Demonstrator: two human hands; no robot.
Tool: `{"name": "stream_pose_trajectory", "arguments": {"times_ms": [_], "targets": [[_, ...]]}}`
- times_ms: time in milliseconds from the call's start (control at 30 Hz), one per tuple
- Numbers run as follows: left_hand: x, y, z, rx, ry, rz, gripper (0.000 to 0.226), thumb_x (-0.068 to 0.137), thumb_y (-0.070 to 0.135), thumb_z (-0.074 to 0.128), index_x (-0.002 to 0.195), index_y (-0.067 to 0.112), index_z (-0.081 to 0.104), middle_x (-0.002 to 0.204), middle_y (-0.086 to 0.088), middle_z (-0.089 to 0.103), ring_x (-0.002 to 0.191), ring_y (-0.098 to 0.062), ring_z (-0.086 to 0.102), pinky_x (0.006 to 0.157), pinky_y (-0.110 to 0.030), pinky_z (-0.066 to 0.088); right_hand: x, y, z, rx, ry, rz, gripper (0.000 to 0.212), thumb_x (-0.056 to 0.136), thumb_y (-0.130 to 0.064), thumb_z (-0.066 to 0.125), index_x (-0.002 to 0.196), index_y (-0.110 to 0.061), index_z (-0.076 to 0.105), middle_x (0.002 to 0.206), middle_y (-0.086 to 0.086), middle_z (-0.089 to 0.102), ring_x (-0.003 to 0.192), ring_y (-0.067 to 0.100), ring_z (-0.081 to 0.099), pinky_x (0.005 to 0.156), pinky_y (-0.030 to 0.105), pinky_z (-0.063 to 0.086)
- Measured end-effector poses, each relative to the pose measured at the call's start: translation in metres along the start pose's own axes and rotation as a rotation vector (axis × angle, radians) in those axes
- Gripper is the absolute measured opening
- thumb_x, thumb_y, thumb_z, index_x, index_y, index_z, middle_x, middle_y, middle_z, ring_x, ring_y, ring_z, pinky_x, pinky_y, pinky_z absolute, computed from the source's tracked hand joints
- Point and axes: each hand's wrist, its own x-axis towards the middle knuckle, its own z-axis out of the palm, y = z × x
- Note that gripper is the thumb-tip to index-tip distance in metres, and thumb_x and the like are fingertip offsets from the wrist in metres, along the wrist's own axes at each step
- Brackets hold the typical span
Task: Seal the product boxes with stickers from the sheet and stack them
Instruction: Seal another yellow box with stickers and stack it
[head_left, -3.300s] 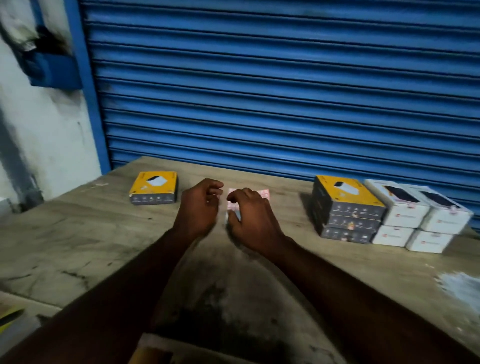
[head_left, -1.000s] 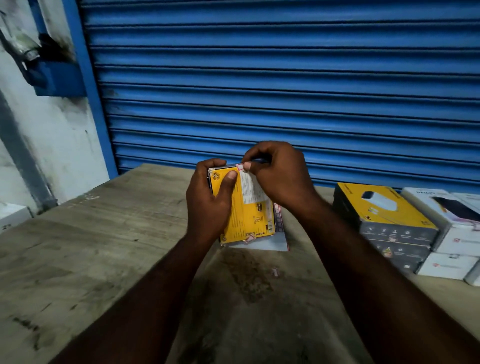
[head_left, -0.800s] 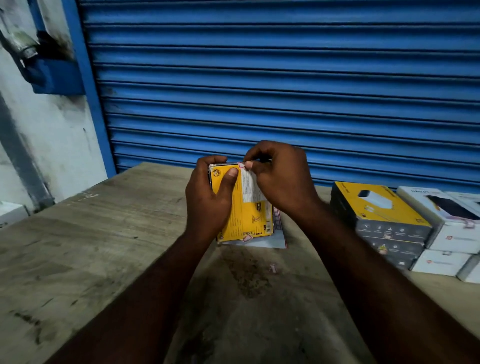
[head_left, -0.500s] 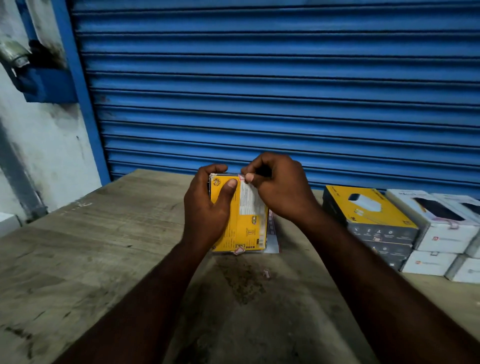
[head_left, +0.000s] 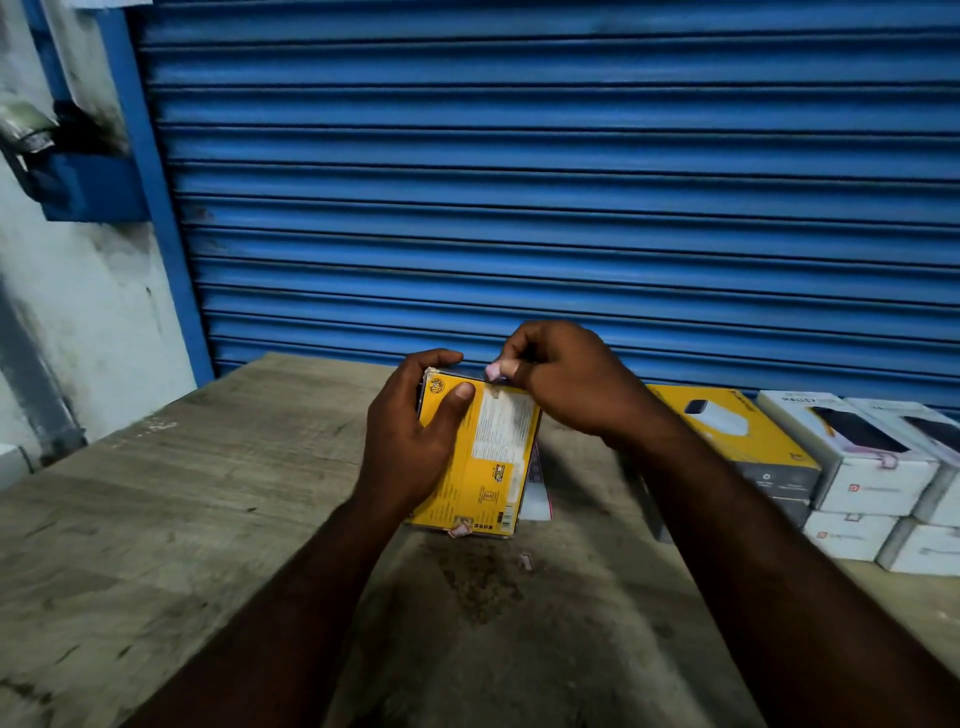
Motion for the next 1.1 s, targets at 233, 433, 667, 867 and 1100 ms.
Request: {"name": "stream_pose_trajectory", "arguments": {"times_ms": [233,433,667,867,1100], "targets": [[0.003,0.006,-0.003,-0.003,-0.020,0.035,0.028,0.091,0.035,0.060,0.118,0.028,0.061,0.100,0.006,0.069,0.082,-0.013,0.066,0.075,-0.026,0.054,-0.002,-0.002,-0.013,-0.145,-0.097,-0.125,0.005,0.092,-0.021,0.065,0.087,-0.022,0.066,0.084,-0.010,0.069,0.081,-0.005,0.062,0.072,0.025,0.049],[0.002,0.010,-0.005,0.014,-0.044,0.068,0.031,0.090,0.041,0.057,0.118,0.030,0.061,0.104,0.005,0.069,0.090,-0.014,0.067,0.081,-0.040,0.056,-0.011,-0.012,-0.020,-0.355,-0.203,-0.153,0.011,0.087,-0.032,0.072,0.088,-0.027,0.062,0.091,-0.010,0.065,0.090,0.010,0.062,0.083,0.039,0.054],[0.000,0.016,-0.003,0.047,-0.065,0.096,0.031,0.090,0.044,0.056,0.119,0.033,0.060,0.106,0.007,0.068,0.094,-0.010,0.066,0.082,-0.039,0.055,-0.014,-0.017,-0.018,-0.503,-0.169,-0.162,0.012,0.085,-0.028,0.072,0.091,-0.025,0.062,0.094,-0.004,0.063,0.091,0.015,0.060,0.081,0.042,0.054],[0.000,0.016,-0.003,0.040,-0.062,0.092,0.031,0.090,0.042,0.057,0.119,0.031,0.061,0.106,0.006,0.067,0.095,-0.012,0.066,0.083,-0.046,0.055,-0.014,-0.018,-0.013,-0.541,-0.120,-0.176,0.018,0.083,-0.035,0.073,0.086,-0.028,0.058,0.094,-0.003,0.062,0.090,0.016,0.060,0.078,0.042,0.054],[-0.001,0.017,-0.003,0.045,-0.064,0.102,0.031,0.091,0.044,0.056,0.119,0.032,0.060,0.106,0.005,0.067,0.094,-0.012,0.067,0.082,-0.046,0.056,-0.014,-0.016,-0.012,-0.566,-0.093,-0.206,0.017,0.084,-0.035,0.072,0.089,-0.026,0.058,0.094,-0.002,0.062,0.090,0.019,0.060,0.077,0.042,0.053]]}}
